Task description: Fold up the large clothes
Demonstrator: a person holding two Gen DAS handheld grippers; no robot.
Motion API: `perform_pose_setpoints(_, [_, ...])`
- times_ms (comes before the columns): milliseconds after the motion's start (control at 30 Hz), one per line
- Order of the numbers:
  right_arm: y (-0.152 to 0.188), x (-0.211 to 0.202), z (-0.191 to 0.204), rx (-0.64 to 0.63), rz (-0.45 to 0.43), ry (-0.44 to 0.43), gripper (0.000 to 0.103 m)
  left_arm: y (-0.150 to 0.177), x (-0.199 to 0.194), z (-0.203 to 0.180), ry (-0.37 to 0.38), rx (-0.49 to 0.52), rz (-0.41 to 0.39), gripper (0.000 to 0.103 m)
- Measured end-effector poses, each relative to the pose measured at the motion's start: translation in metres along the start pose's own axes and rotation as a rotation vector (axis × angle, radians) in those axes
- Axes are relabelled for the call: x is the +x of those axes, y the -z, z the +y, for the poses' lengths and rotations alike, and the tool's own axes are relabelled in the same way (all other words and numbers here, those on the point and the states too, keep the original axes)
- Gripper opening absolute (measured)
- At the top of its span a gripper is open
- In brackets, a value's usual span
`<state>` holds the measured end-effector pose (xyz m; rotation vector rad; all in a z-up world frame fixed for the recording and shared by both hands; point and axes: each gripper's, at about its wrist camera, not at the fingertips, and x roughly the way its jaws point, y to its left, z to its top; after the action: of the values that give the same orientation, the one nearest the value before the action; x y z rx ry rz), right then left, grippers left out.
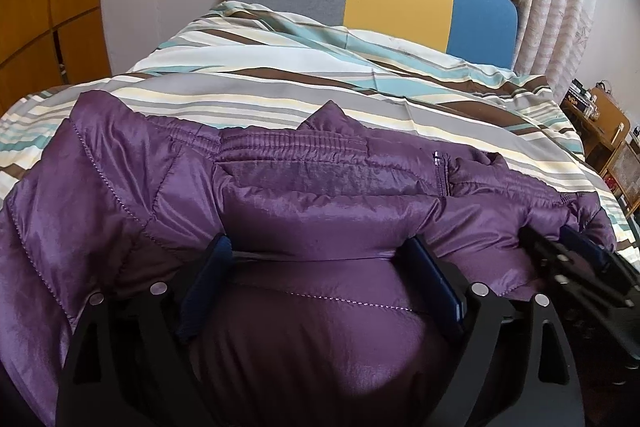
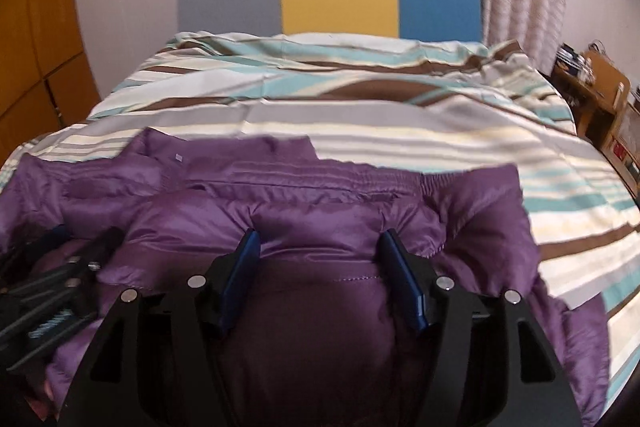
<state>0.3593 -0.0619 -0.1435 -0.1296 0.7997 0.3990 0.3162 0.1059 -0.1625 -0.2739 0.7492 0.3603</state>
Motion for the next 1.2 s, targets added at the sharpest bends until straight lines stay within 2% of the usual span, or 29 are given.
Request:
perform_pose_setpoints(100, [0.000, 0.009, 0.006, -0.027, 0.024, 0.028, 0.064, -0.001, 0.002, -0.002, -0.009, 0.007, 0.008, 0.090])
perform_pose_setpoints(267, [0.001, 0.013, 0.004, -0.024, 0.025, 0.024, 0.064, -0.001, 0.001, -0.003, -0.012, 0.011, 0.021, 0.092])
perform_pose_setpoints(433, [0.001, 0.011, 0.004, -0.023, 0.017, 0.023, 0.065, -0.009, -0.019, 0.002, -0.005, 0.040, 0.083, 0.093])
perform_pose_setpoints(533, [-0.001, -0.001, -0.002, -0.005, -0.009, -0.036, 0.076, -0.017, -0.036, 0.020, -0.053, 0.020, 0.056, 0.095])
perform_pose_setpoints(600, [-0.004, -0.015, -0.009, 0.012, -0.032, -0.072, 0.076, -0.026, -0.048, 0.041, -0.064, -0.023, 0.034, 0.095])
perform_pose_setpoints(700, [-0.005, -0.039, -0.024, 0.022, -0.083, -0.054, 0.075, -0.035, -0.054, 0.065, -0.085, -0.071, 0.028, 0.096])
perform_pose_setpoints(800, [-0.007, -0.045, -0.041, 0.018, -0.081, 0.002, 0.075, -0.037, -0.052, 0.083, -0.144, -0.088, 0.025, 0.096])
perform_pose_setpoints(867, [-0.004, -0.038, -0.052, 0.018, -0.051, 0.054, 0.075, -0.035, -0.046, 0.091, -0.187, -0.090, 0.039, 0.096])
perform_pose_setpoints(933, [0.004, -0.024, -0.065, 0.050, 0.005, 0.085, 0.075, -0.026, -0.030, 0.105, -0.210, -0.118, 0.089, 0.098])
perform_pose_setpoints(967, [0.008, -0.020, -0.071, 0.071, 0.015, 0.076, 0.076, -0.021, -0.023, 0.111, -0.189, -0.146, 0.106, 0.100])
perform_pose_setpoints(1033, [0.014, -0.014, -0.079, 0.114, 0.027, 0.052, 0.077, -0.012, -0.018, 0.124, -0.109, -0.216, 0.082, 0.100])
perform_pose_setpoints(1200, [0.016, -0.005, -0.081, 0.119, 0.043, 0.050, 0.079, -0.008, -0.010, 0.123, -0.111, -0.202, 0.082, 0.100])
